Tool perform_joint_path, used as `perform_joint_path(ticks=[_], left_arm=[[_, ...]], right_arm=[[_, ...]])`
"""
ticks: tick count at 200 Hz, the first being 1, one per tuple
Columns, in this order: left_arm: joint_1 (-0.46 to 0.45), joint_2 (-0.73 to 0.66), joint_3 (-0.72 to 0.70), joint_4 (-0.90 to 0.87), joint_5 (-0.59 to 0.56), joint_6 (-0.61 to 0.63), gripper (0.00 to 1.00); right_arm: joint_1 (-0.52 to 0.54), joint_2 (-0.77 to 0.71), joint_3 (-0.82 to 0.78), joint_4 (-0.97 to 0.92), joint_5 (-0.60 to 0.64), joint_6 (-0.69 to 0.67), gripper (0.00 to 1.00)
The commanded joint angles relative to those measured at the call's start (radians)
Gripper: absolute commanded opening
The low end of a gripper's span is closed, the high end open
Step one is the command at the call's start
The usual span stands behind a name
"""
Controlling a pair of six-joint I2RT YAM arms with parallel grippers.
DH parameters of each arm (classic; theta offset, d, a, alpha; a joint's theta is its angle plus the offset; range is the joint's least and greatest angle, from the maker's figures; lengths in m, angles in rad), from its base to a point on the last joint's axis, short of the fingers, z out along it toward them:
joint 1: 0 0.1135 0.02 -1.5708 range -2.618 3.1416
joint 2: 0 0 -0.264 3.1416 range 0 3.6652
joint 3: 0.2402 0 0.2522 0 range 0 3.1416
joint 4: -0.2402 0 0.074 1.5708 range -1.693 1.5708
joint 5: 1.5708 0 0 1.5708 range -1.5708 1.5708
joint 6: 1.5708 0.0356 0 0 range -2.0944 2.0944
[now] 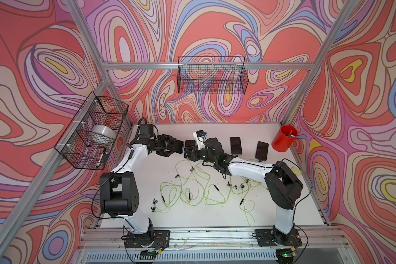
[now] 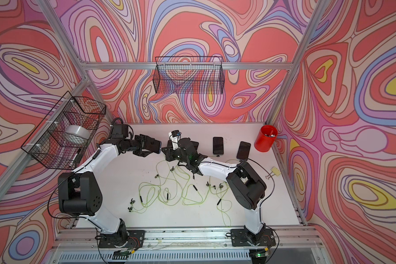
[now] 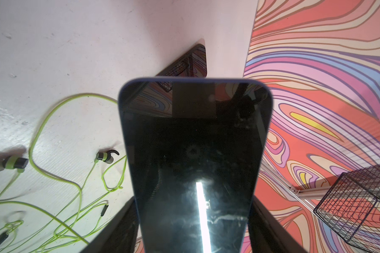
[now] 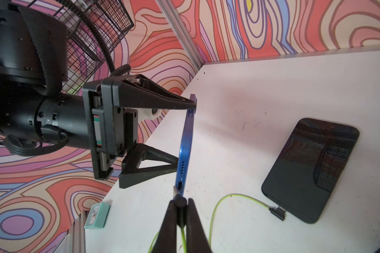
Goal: Plug wired earphones into phones
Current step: Insert the wired earphone into the phone.
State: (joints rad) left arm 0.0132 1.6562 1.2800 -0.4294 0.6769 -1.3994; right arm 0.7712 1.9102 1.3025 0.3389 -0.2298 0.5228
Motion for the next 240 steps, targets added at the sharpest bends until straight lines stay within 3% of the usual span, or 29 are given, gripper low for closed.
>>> perform_joint_path(ticks=[1,240], left_arm=[[0.002,-0.051,-0.014,0.039,0.026,-0.005,0.0],[-0.016,-0.091,-0.071,0.099,0.05,-0.066,0.0]], right_arm=[[0.001,0.026,0.033,-0.018,0.017,-0.016,0.0],[0.002,0.082,0.117,-0.09,0.041,0.006,0.0]])
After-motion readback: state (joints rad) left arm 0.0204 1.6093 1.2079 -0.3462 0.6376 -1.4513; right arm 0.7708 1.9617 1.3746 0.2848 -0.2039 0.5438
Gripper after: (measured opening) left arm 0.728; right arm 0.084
